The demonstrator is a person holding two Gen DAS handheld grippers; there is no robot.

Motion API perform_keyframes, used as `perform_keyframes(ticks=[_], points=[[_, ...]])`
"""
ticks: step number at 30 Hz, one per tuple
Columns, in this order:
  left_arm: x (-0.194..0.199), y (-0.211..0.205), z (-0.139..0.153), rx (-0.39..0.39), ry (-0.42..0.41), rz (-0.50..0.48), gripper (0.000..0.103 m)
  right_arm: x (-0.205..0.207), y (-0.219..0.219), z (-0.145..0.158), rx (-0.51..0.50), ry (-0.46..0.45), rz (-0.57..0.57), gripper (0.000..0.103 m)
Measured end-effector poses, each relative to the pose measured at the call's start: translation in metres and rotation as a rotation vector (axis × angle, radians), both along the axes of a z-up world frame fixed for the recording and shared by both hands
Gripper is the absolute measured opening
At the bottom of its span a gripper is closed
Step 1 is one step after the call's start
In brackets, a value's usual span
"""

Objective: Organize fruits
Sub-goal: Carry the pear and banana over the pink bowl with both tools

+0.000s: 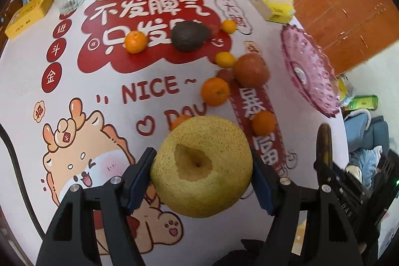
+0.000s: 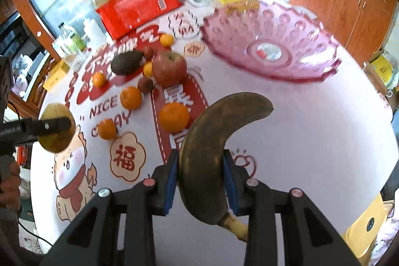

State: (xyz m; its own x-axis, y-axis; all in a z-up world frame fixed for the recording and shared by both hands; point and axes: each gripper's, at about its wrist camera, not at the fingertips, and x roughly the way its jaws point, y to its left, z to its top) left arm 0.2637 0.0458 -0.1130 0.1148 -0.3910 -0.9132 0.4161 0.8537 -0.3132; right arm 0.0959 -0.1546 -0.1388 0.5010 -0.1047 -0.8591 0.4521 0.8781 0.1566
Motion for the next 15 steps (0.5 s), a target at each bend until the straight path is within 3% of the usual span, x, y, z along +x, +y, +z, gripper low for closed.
perform_keyframes(ticks=[6, 15], points=[[-0.02, -0.026, 0.028, -0.023, -0.042, 0.007, 0.071, -0.004, -0.021, 0.03, -0.047, -0.076, 0.043, 0.033], [-0.039, -0.089, 0.061, -0.053, -0.097, 0.124, 0.071, -0.001, -0.077, 0.061, -0.068, -0.144, 0.215, 0.033]])
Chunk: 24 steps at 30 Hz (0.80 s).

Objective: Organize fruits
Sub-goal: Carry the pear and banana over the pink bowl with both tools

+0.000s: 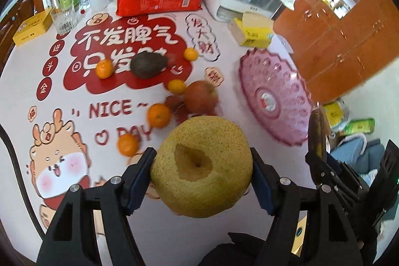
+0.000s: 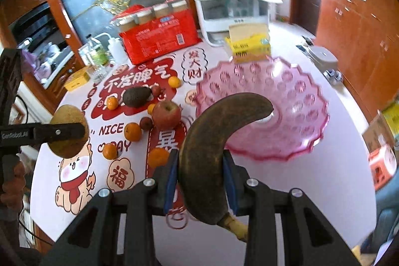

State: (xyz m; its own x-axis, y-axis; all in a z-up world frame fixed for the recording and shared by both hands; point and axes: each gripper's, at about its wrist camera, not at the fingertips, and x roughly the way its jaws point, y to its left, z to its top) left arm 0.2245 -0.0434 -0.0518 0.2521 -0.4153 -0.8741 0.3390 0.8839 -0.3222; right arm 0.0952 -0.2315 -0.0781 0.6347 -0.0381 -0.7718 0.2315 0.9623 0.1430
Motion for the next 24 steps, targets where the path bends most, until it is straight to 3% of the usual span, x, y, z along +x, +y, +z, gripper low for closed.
perform_keyframes(ticks=[9, 18, 24], points=[[-0.005, -0.079, 0.018, -0.012, -0.066, 0.053, 0.071, 0.01, -0.065, 0.013, -0.036, -0.074, 0.13, 0.033], [0.003, -0.139, 0.021, 0.004, -0.087, 0.065, 0.071, 0.028, -0.121, 0.013, -0.023, -0.113, 0.159, 0.033], [0.018, -0.166, 0.009, -0.003, -0.085, 0.077, 0.071, 0.041, -0.155, 0.002, 0.077, -0.157, 0.184, 0.033]])
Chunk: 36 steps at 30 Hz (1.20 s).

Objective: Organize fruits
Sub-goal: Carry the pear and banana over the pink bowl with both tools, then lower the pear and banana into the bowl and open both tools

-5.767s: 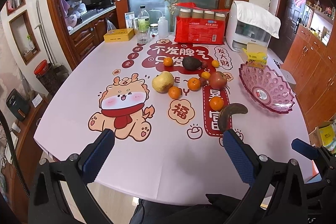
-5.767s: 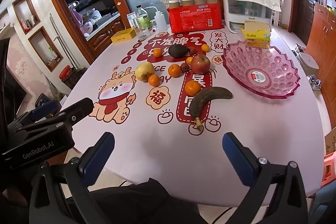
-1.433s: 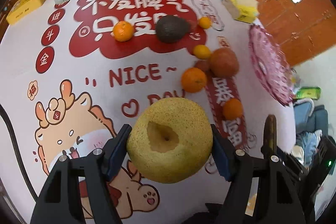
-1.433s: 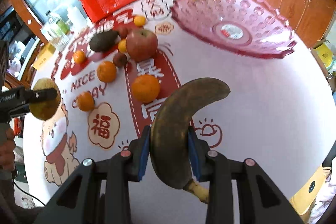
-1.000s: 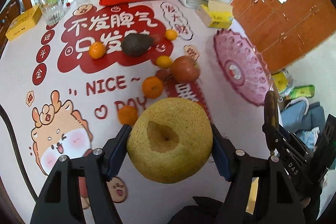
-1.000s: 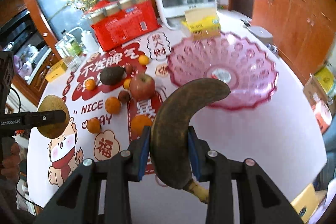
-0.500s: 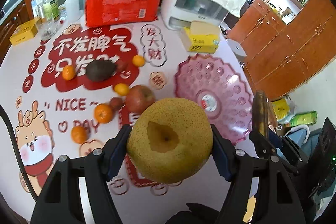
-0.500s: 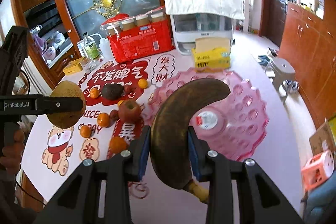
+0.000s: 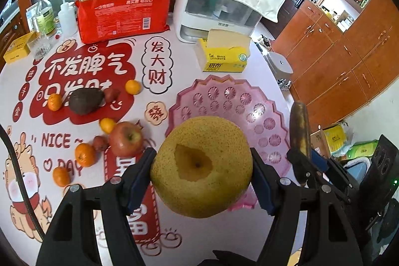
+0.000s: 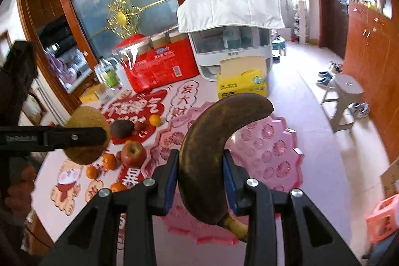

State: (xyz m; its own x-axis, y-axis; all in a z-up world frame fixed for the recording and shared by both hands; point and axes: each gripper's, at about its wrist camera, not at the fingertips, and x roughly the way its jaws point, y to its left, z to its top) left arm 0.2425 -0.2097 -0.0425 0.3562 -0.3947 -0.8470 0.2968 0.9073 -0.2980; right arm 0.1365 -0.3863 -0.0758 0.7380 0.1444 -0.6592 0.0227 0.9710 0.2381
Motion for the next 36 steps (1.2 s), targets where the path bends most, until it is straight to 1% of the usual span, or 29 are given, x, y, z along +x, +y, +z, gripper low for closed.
perform_keyframes(ticks=[3, 7, 9, 12, 15, 18, 22, 25, 27, 30, 32, 33, 34, 36], points=[[0.01, -0.014, -0.013, 0.002, 0.015, 0.004, 0.071, 0.008, -0.014, -0.014, 0.086, -0.001, 0.036, 0.033], [0.021, -0.033, -0.036, 0.007, 0.053, -0.004, 0.071, 0.021, -0.029, -0.038, 0.209, 0.02, 0.064, 0.033], [0.025, -0.042, -0.051, 0.02, 0.08, -0.013, 0.071, 0.027, -0.036, -0.048, 0.25, 0.044, 0.054, 0.033], [0.03, -0.052, -0.071, 0.044, 0.117, -0.029, 0.071, 0.034, -0.043, -0.062, 0.277, 0.085, 0.034, 0.033], [0.033, -0.062, -0.088, 0.081, 0.143, -0.045, 0.071, 0.04, -0.047, -0.072, 0.284, 0.123, 0.02, 0.034], [0.036, -0.068, -0.102, 0.106, 0.166, -0.05, 0.071, 0.042, -0.05, -0.079, 0.264, 0.153, 0.023, 0.034], [0.038, -0.076, -0.114, 0.126, 0.193, -0.062, 0.071, 0.044, -0.052, -0.088, 0.272, 0.183, 0.014, 0.034], [0.039, -0.079, -0.12, 0.144, 0.211, -0.065, 0.071, 0.044, -0.053, -0.091, 0.259, 0.202, 0.002, 0.034], [0.039, -0.079, -0.123, 0.152, 0.223, -0.065, 0.071, 0.044, -0.053, -0.092, 0.257, 0.202, 0.001, 0.036], [0.04, -0.078, -0.125, 0.161, 0.23, -0.059, 0.071, 0.043, -0.05, -0.083, 0.234, 0.162, 0.007, 0.036], [0.041, -0.074, -0.121, 0.141, 0.214, -0.05, 0.072, 0.042, -0.047, -0.079, 0.209, 0.154, 0.018, 0.036], [0.04, -0.073, -0.117, 0.13, 0.197, -0.05, 0.077, 0.041, -0.044, -0.076, 0.193, 0.151, 0.021, 0.036], [0.04, -0.071, -0.111, 0.122, 0.173, -0.05, 0.084, 0.04, -0.043, -0.075, 0.188, 0.151, 0.025, 0.036], [0.039, -0.069, -0.103, 0.121, 0.14, -0.048, 0.086, 0.038, -0.041, -0.074, 0.185, 0.152, 0.026, 0.036]])
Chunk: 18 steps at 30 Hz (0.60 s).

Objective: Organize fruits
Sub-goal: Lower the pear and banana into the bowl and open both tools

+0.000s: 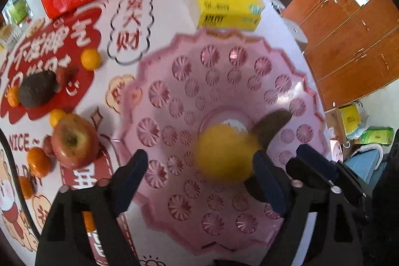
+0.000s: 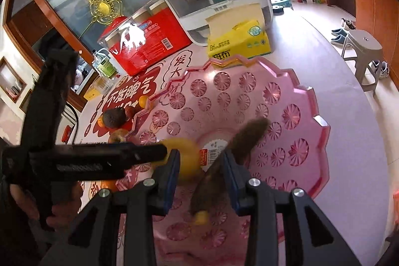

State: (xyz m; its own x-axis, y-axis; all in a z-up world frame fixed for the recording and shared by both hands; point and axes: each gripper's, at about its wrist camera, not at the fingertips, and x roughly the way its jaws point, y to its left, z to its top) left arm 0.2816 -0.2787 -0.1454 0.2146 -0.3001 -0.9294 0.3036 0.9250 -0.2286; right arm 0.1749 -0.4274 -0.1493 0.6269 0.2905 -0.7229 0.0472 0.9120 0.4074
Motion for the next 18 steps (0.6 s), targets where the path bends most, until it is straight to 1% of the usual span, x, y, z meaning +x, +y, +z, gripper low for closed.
perform_keyframes(ticks=[7, 10, 15, 18], points=[[-0.013, 0.02, 0.014, -0.044, -0.011, 0.04, 0.086, -0.013, 0.013, 0.01, -0.046, 0.011, -0.005, 0.036], [-0.028, 0.031, 0.02, -0.05, -0.016, 0.054, 0.086, -0.023, 0.02, 0.011, -0.058, 0.027, -0.009, 0.036], [-0.056, 0.053, 0.026, -0.041, -0.025, 0.068, 0.086, -0.046, 0.035, 0.013, -0.028, 0.047, -0.007, 0.036], [-0.071, 0.071, 0.029, -0.052, -0.018, 0.097, 0.086, -0.059, 0.05, 0.013, -0.02, 0.053, 0.014, 0.039]])
